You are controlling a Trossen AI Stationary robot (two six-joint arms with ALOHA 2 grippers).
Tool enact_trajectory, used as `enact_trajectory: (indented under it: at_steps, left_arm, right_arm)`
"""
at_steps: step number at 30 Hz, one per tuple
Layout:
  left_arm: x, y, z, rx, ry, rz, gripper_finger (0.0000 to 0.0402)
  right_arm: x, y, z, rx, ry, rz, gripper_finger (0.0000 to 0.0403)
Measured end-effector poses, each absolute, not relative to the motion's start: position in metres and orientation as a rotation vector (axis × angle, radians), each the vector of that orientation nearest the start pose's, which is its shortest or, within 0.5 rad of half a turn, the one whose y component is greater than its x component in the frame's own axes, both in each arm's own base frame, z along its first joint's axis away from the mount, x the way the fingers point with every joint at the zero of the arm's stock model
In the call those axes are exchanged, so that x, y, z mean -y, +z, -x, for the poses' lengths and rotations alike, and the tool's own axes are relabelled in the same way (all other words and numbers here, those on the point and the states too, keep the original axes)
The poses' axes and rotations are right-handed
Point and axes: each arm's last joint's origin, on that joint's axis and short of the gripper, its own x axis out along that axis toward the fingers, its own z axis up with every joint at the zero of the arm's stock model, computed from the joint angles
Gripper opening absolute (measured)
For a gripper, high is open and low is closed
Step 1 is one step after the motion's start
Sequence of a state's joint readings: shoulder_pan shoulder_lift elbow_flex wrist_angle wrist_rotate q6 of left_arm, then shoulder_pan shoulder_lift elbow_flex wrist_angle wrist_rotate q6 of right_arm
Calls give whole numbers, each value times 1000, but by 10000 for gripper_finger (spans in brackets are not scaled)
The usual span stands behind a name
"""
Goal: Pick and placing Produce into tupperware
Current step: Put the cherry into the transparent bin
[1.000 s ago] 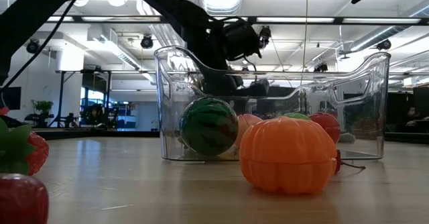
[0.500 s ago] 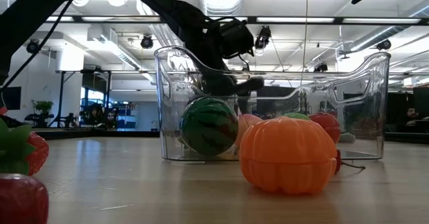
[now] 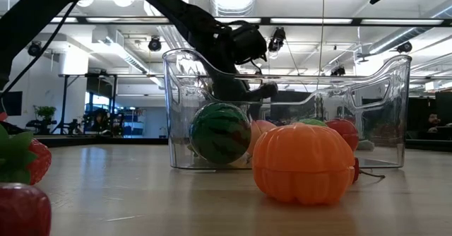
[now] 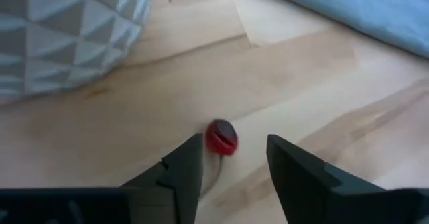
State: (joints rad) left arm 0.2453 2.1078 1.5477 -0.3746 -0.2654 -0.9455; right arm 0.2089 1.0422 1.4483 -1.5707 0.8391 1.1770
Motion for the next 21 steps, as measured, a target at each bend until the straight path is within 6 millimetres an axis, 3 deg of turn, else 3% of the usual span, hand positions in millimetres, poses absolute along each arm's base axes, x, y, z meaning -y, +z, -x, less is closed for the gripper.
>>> enact_trajectory:
  at_steps: [5,21]
  left_arm:
    - [-120,174,-435,-643,883,835,127]
    - [-122,162,-439,-634,885,866,126]
  right_arm:
    - [-4,403,-125,-539,-1024,-453,352]
    - [-4,403,-125,-538,-1024,-453,352]
